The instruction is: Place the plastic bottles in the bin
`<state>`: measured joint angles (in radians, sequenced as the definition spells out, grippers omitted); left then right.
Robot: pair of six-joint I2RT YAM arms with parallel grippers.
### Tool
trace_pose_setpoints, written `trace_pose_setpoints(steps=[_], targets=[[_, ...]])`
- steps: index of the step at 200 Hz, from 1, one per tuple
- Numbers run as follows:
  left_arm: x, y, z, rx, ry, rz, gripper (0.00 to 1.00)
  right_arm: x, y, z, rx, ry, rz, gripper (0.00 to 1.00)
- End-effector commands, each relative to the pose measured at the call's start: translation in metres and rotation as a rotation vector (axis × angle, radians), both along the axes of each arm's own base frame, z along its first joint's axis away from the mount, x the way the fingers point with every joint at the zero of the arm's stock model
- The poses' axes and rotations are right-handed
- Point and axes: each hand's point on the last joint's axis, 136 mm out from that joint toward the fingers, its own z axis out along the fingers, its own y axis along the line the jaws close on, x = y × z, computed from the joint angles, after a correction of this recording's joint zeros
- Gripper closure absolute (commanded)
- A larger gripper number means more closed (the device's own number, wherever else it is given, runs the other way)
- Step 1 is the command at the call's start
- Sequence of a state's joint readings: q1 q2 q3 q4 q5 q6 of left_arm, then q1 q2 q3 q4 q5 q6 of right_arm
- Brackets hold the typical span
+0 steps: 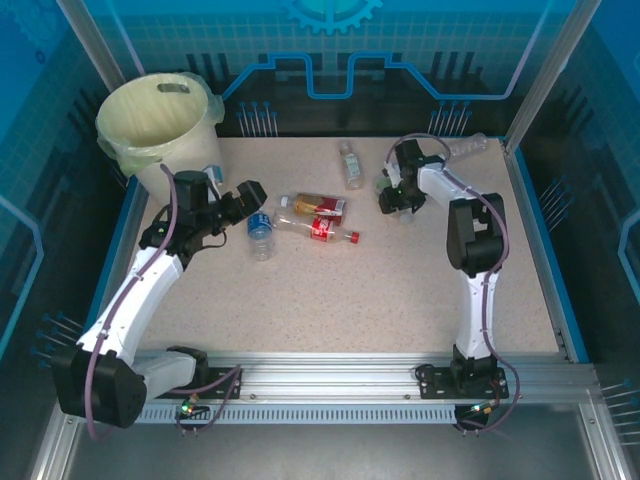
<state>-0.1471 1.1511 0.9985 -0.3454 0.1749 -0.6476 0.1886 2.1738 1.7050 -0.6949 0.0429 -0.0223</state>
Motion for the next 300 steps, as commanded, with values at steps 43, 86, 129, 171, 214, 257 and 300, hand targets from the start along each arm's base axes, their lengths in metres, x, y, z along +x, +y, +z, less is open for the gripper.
trace_pose_setpoints(steps=[43, 86, 129, 171, 214, 257, 300], targets=[[0.0, -0.061, 0.0, -0.035, -0.038, -0.209, 0.01, -0.046, 0.035, 0.085, 0.25, -0.192, 0.003, 0.51], [0.003, -0.115, 0.008, -0.073, -0.091, -0.327, 0.01, -0.091, 0.07, 0.122, 0.466, -0.243, 0.101, 0.52], [0.003, -0.157, 0.016, -0.098, -0.143, -0.418, 0.03, -0.127, 0.112, 0.141, 0.596, -0.219, 0.205, 0.52], [0.003, -0.169, 0.018, -0.096, -0.16, -0.42, 0.03, -0.153, 0.149, 0.155, 0.681, -0.186, 0.245, 0.52], [0.01, -0.152, 0.012, -0.038, -0.119, -0.303, 0.04, -0.166, 0.168, 0.156, 0.637, -0.203, 0.287, 0.52], [0.012, -0.155, 0.004, -0.023, -0.06, -0.302, 0.1, -0.176, 0.183, 0.16, 0.617, -0.2, 0.348, 0.5], [0.015, -0.151, -0.014, -0.013, 0.017, -0.225, 0.18, -0.174, 0.192, 0.168, 0.64, -0.245, 0.342, 0.5]])
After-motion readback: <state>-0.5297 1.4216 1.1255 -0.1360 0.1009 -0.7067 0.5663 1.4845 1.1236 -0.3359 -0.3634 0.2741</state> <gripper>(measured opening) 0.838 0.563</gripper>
